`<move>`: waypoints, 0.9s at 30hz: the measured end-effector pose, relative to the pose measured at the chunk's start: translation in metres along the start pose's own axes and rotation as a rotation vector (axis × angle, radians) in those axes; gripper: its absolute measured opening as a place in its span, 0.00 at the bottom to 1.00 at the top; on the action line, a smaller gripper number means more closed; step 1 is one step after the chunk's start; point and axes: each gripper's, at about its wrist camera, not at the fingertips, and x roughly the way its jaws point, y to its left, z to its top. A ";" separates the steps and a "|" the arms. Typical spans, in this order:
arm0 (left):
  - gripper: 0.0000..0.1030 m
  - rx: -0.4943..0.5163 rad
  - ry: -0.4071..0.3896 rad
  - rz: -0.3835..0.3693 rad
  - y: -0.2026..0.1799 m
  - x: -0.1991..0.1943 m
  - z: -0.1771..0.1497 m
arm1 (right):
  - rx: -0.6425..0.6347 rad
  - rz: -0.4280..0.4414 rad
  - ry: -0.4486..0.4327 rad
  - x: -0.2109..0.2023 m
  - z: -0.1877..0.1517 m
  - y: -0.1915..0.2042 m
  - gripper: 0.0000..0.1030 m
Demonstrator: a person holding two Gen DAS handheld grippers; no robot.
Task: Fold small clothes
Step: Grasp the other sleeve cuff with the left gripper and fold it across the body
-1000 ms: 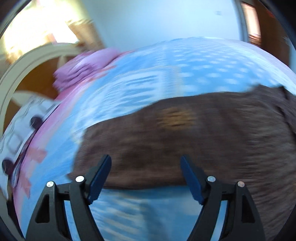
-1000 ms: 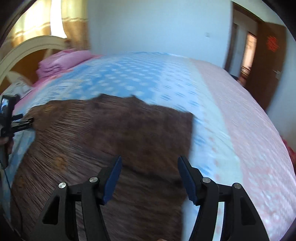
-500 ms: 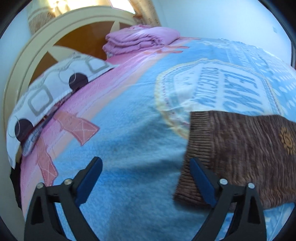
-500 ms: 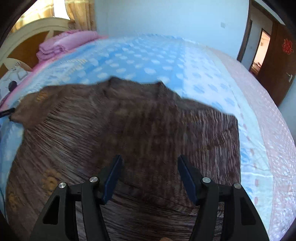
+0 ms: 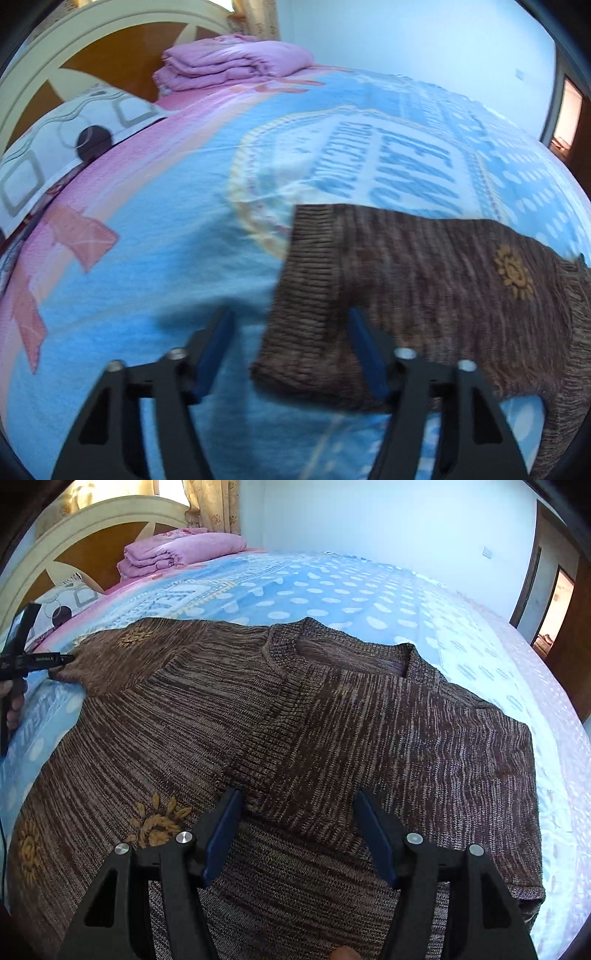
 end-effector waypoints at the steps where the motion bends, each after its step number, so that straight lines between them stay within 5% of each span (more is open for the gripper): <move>1: 0.43 0.009 0.001 -0.010 -0.003 0.000 0.000 | -0.005 -0.007 -0.002 -0.002 0.000 0.001 0.63; 3: 0.08 0.031 0.007 -0.050 -0.010 0.000 0.003 | 0.005 -0.001 -0.005 -0.004 0.003 0.002 0.63; 16: 0.08 0.001 -0.065 -0.096 -0.022 -0.051 0.039 | 0.151 0.002 -0.079 -0.077 -0.036 -0.062 0.63; 27: 0.07 0.025 -0.140 -0.212 -0.089 -0.121 0.068 | 0.203 -0.019 -0.122 -0.109 -0.064 -0.089 0.63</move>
